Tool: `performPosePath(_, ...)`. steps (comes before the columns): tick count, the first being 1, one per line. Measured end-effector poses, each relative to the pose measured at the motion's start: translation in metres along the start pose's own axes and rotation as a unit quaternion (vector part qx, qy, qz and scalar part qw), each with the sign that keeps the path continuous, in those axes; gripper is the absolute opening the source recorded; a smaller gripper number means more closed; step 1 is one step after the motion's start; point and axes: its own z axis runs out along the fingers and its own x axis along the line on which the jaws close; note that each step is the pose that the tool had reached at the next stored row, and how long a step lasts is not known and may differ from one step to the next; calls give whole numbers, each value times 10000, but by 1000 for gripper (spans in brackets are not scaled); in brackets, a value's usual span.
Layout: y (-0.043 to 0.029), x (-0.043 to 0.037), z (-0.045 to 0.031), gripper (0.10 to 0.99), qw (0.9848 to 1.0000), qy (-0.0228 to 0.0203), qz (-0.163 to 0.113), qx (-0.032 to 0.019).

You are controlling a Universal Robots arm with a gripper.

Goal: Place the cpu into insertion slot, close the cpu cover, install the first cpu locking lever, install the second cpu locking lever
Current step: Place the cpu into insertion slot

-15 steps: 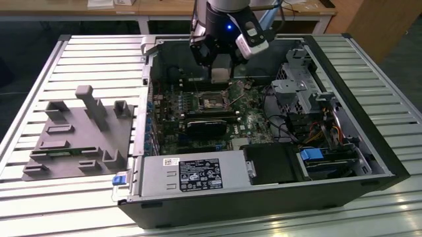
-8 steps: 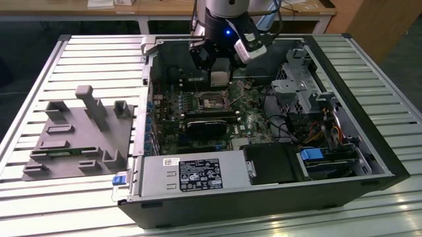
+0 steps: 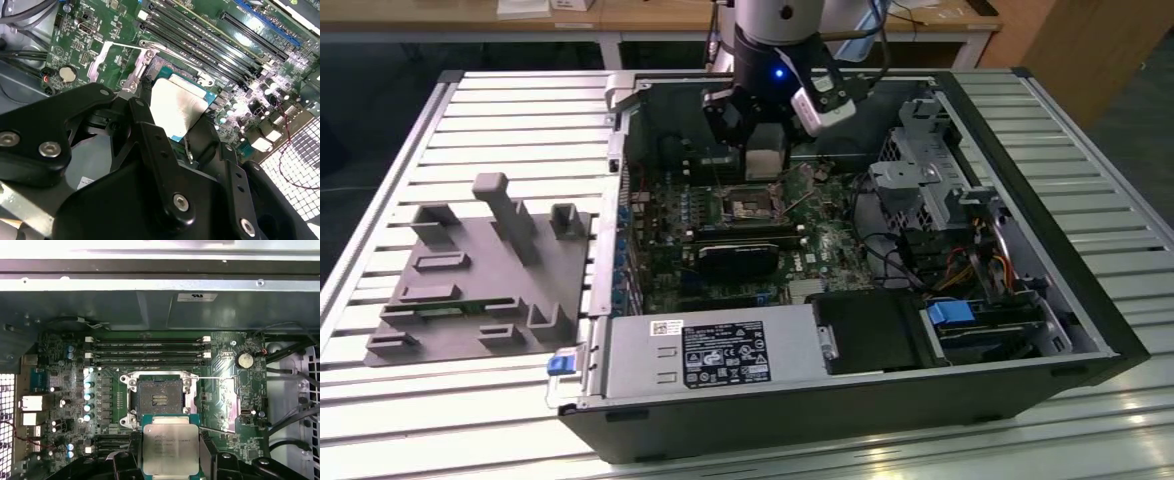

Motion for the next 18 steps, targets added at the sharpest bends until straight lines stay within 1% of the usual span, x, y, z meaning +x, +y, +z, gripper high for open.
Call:
performPosePath(3, -1, 0, 7, 537, 9997, -20, 249, 5)
performPosePath(5, -1, 0, 10, 537, 9991, -34, 431, 9)
performPosePath(9, -1, 0, 15, 537, 9967, -64, 809, 17)
performPosePath(12, -2, 0, 18, 537, 9941, -86, 1077, 23)
performPosePath(14, -2, 1, 19, 537, 9920, -100, 1261, 27)
performPosePath(16, -2, 0, 21, 537, 9895, -114, 1438, 31)
performPosePath(18, -2, 0, 22, 537, 9868, -128, 1615, 35)
